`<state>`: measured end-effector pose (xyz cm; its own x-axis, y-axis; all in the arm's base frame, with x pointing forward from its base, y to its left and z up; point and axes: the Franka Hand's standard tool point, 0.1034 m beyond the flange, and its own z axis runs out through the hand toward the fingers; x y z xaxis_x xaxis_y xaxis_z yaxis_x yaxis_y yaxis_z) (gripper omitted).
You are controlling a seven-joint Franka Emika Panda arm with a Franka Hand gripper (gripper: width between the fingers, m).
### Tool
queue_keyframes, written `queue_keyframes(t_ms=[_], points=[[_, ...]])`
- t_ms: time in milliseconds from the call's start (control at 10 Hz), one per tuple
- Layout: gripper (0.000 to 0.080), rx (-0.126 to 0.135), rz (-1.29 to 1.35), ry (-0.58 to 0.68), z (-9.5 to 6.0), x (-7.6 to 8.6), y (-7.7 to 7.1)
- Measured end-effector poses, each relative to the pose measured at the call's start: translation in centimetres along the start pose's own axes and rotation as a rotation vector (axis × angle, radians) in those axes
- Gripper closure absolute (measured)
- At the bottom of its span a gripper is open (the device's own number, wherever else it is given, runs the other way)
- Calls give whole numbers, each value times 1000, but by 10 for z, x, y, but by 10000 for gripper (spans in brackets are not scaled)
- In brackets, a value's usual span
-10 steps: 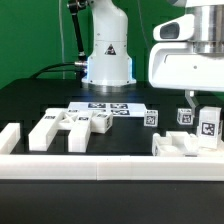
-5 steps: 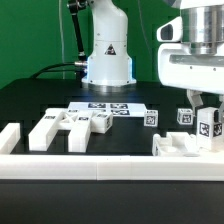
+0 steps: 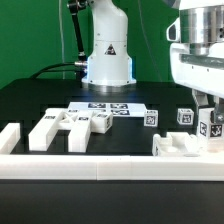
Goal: Assemble chair
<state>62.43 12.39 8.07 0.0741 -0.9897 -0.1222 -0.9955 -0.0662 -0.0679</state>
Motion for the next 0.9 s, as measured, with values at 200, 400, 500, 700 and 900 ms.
queue_keyframes(t_ms=[200,400,500,700,900], points=[[508,3,54,-4,0,0,0],[495,2,25,-5,1,-1,0],[322,2,-28,-5,1,-2,0],[161,-1,-192,-5,2,-10,1],[152,-1,-401,-5,2,-11,1]])
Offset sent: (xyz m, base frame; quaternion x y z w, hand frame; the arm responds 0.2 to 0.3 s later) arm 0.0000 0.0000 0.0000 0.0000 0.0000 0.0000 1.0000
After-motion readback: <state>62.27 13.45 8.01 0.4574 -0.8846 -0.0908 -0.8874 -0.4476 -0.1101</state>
